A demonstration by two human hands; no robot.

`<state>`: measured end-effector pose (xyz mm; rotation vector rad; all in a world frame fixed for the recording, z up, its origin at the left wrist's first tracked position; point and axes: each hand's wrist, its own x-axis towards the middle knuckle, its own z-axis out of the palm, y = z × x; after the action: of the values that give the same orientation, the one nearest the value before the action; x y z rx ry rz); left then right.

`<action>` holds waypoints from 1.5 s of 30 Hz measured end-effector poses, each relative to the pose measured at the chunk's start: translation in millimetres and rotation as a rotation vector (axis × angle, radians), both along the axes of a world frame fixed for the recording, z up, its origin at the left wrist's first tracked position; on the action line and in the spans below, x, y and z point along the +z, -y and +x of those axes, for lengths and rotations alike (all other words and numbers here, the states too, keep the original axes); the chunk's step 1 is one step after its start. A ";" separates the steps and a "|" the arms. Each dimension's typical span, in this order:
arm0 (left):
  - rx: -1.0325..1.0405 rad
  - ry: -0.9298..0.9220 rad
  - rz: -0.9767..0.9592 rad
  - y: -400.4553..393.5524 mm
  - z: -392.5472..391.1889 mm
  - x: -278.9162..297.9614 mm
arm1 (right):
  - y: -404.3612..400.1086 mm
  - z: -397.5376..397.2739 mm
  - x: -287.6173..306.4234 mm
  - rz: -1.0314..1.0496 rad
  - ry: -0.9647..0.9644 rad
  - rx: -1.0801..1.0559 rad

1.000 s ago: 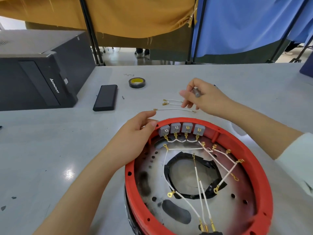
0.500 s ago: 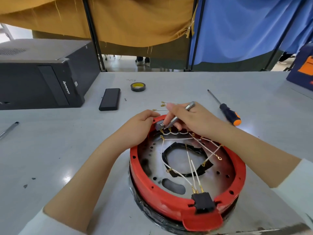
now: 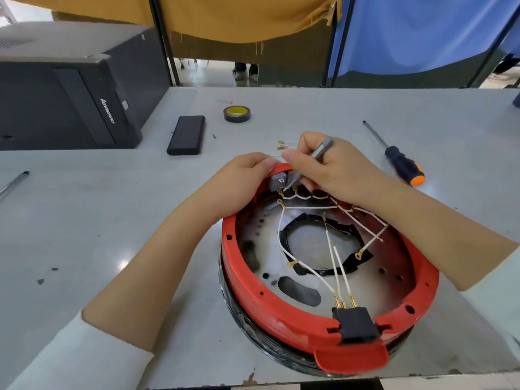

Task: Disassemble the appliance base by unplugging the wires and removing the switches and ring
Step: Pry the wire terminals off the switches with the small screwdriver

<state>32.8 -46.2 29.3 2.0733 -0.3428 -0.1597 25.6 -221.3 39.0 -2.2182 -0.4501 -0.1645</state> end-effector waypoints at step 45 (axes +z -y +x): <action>0.005 -0.048 -0.062 -0.9 -0.7 -4.3 | -2.3 5.5 7.5 0.107 -0.106 -0.081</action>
<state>32.1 -45.3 25.0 2.0051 -0.3100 -0.1933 31.1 -219.0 46.6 -2.1297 -0.2878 -0.1106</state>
